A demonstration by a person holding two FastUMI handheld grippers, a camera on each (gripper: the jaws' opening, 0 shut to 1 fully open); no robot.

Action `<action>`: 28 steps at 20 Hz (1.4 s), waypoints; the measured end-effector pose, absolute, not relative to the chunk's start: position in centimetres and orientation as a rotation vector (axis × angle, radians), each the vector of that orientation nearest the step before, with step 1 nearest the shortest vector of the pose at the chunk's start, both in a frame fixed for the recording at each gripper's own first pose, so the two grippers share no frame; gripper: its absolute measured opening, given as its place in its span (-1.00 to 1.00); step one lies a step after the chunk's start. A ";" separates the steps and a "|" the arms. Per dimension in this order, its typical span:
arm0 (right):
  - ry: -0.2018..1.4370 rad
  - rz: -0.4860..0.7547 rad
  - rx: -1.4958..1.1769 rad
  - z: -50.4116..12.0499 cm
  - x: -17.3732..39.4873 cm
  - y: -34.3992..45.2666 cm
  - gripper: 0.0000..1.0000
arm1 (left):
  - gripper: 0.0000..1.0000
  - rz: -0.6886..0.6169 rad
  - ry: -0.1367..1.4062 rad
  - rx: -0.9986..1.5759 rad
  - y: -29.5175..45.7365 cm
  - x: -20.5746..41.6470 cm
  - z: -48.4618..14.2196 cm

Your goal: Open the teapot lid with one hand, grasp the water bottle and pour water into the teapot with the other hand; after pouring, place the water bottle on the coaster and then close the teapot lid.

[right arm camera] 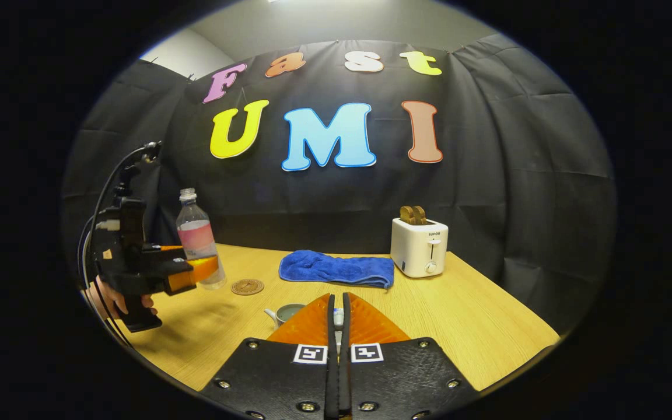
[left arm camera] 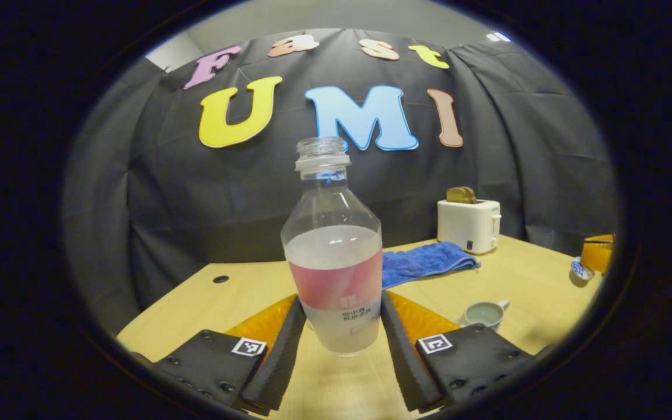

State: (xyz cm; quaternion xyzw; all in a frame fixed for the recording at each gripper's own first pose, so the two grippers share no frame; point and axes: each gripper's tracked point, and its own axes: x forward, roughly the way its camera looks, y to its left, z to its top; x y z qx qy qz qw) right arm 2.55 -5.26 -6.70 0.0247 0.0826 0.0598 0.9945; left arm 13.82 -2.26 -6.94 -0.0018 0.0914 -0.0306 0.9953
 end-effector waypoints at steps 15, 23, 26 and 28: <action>0.223 0.081 0.048 -9.3 3.2 -6.7 -0.99 | 0.74 -0.089 0.247 -0.022 -0.4 25.7 -11.3; 0.254 0.070 0.037 -10.7 3.6 -7.3 -0.99 | 0.73 -0.101 0.310 -0.007 -0.3 27.6 -14.0; 0.256 0.065 0.039 -10.8 3.6 -7.5 -0.99 | 0.76 -0.096 0.318 -0.013 -0.1 27.8 -14.4; 0.257 0.063 0.040 -10.9 3.5 -7.6 -0.99 | 0.77 -0.100 0.331 -0.020 -0.2 27.9 -14.9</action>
